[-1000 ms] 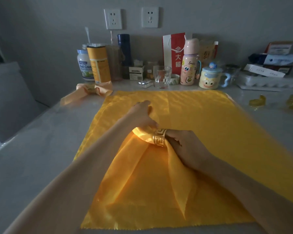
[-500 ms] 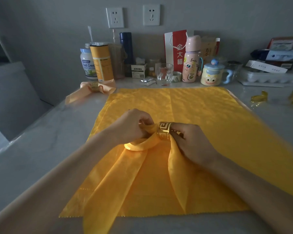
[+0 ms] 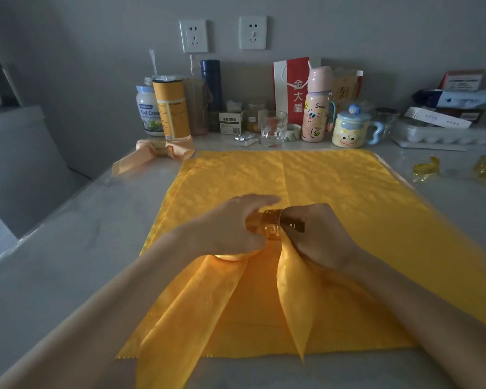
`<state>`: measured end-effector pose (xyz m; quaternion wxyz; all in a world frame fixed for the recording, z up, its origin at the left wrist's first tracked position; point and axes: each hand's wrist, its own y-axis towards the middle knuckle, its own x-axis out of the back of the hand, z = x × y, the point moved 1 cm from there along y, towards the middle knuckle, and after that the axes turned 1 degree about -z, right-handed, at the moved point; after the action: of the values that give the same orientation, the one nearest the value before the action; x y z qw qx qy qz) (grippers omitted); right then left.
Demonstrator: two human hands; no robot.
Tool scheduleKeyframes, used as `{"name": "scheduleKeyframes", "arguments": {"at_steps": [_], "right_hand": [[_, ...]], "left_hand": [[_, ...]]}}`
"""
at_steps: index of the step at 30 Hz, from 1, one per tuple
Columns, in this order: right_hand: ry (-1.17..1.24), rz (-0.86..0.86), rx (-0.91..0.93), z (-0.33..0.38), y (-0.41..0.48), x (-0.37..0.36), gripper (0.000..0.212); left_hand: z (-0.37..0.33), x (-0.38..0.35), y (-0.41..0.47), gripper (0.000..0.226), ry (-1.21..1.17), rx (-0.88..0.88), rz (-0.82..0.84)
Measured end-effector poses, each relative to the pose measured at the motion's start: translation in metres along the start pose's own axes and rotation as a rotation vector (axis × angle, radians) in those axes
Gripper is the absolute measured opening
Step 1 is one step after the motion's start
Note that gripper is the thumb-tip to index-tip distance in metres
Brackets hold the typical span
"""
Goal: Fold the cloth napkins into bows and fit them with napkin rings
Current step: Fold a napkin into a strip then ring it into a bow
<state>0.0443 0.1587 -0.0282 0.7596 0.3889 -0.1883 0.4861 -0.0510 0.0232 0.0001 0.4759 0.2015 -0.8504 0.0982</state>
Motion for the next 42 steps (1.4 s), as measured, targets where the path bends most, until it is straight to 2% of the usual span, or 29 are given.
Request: {"name": "scheduleKeyframes", "arguments": {"at_steps": [2,5,7,9,14,20,23,25,28,30,33,36,38,40,42], "right_hand": [[-0.011,-0.009,-0.002,-0.004,-0.001,0.000,0.015],[-0.029,-0.024,0.026,-0.006,-0.003,0.002,0.015],[-0.001,-0.016,0.021,-0.005,-0.004,0.003,0.015],[0.063,-0.001,0.001,-0.002,-0.005,0.005,0.017],[0.278,0.026,-0.073,0.000,-0.004,0.010,0.014],[0.129,-0.043,0.085,0.014,-0.011,0.011,0.030],[0.347,-0.040,-0.001,0.016,-0.011,0.015,0.015],[0.431,-0.054,-0.064,0.018,-0.012,0.014,0.014],[0.063,-0.108,0.132,0.020,-0.013,0.011,0.016],[-0.029,-0.162,0.186,0.015,-0.011,0.016,0.015],[0.116,-0.129,0.065,0.007,-0.007,0.023,0.008],[0.117,-0.083,-0.014,0.003,-0.005,0.019,0.009],[0.161,-0.067,-0.109,0.002,-0.004,0.016,0.019],[0.274,0.058,-0.311,0.004,-0.004,0.013,0.041],[0.347,0.191,-0.472,0.007,-0.008,0.009,0.053]], "left_hand": [[-0.005,-0.008,-0.001,0.058,0.197,-0.069,-0.101],[-0.004,-0.020,0.001,0.060,0.290,-0.119,-0.250],[0.000,-0.023,0.001,0.063,0.325,-0.153,-0.256],[0.002,-0.023,0.000,0.056,0.349,-0.197,-0.279],[0.000,-0.013,0.002,0.054,0.385,-0.196,-0.271],[-0.003,0.000,0.000,0.049,0.159,-0.182,-0.206],[-0.003,0.005,-0.004,0.049,0.165,-0.216,-0.228],[-0.003,0.005,-0.005,0.048,0.250,-0.241,-0.254],[0.003,0.004,-0.005,0.040,0.313,-0.236,-0.282],[0.015,0.008,-0.009,0.034,0.349,-0.183,-0.314],[0.027,0.011,-0.019,0.039,0.334,-0.136,-0.344],[0.026,0.004,-0.020,0.048,0.321,-0.118,-0.331],[0.026,0.000,-0.021,0.053,0.293,-0.105,-0.386],[0.029,-0.003,-0.023,0.054,0.258,-0.110,-0.443],[0.029,-0.008,-0.023,0.057,0.272,-0.133,-0.454]]}}
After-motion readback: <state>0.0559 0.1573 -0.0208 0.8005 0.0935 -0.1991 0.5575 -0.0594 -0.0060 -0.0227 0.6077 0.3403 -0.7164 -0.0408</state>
